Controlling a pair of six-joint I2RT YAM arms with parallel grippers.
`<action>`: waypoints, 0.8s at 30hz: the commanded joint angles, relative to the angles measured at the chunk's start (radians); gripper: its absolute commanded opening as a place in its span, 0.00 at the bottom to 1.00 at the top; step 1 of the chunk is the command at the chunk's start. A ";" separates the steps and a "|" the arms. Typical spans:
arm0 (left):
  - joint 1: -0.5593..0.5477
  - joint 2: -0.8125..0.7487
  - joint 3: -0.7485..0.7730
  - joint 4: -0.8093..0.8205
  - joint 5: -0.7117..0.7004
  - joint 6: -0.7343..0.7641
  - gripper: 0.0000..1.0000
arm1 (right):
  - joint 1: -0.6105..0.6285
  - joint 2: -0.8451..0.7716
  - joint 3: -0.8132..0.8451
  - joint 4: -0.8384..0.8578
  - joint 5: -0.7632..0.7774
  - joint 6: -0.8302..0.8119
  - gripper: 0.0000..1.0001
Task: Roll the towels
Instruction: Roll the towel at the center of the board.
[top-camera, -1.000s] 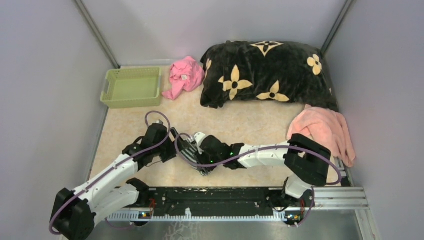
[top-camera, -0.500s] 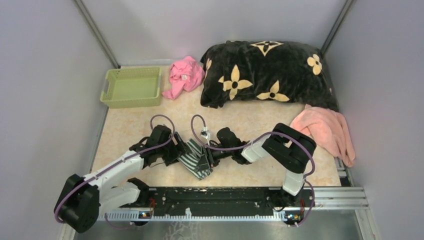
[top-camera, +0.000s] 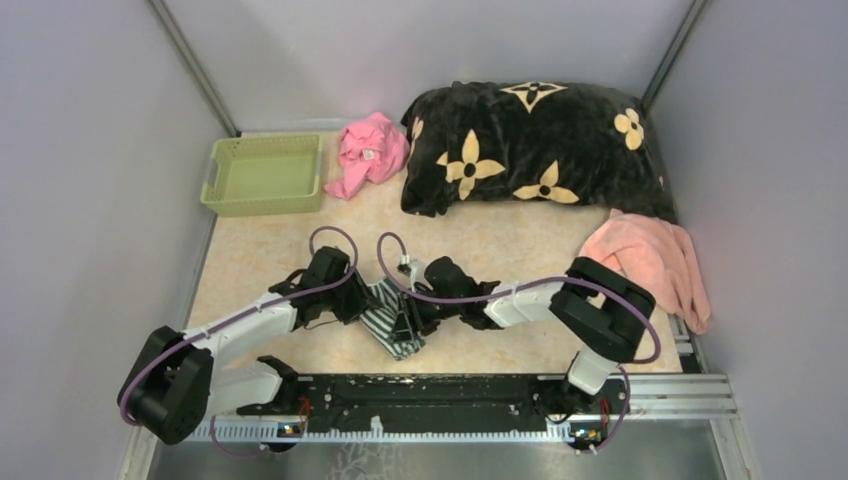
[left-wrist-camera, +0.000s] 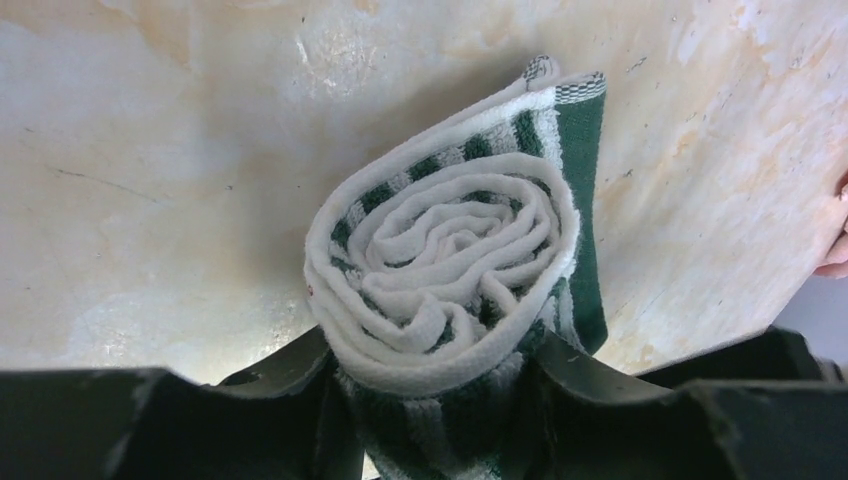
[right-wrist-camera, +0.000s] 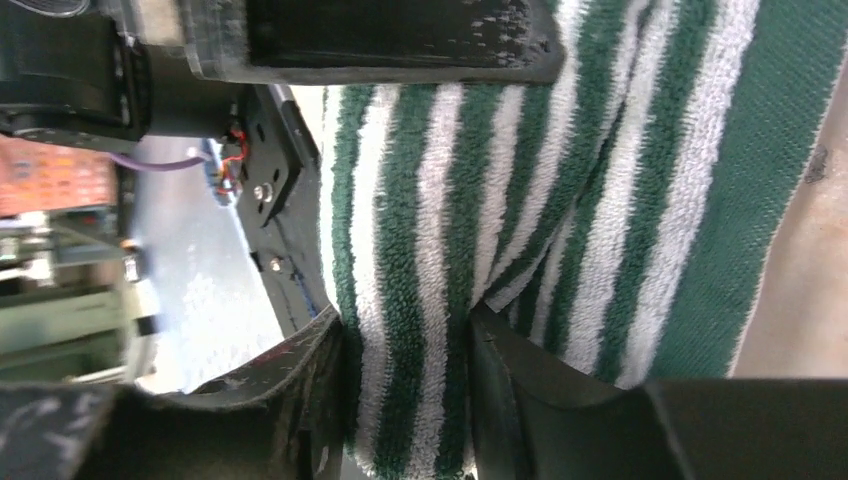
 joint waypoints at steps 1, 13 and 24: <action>0.003 0.043 -0.017 -0.117 -0.111 0.061 0.40 | 0.109 -0.123 0.115 -0.528 0.279 -0.171 0.48; 0.001 0.039 0.002 -0.131 -0.109 0.070 0.40 | 0.425 -0.139 0.490 -0.972 0.985 -0.295 0.65; 0.002 0.038 0.010 -0.127 -0.104 0.067 0.45 | 0.531 0.177 0.635 -1.068 1.148 -0.278 0.63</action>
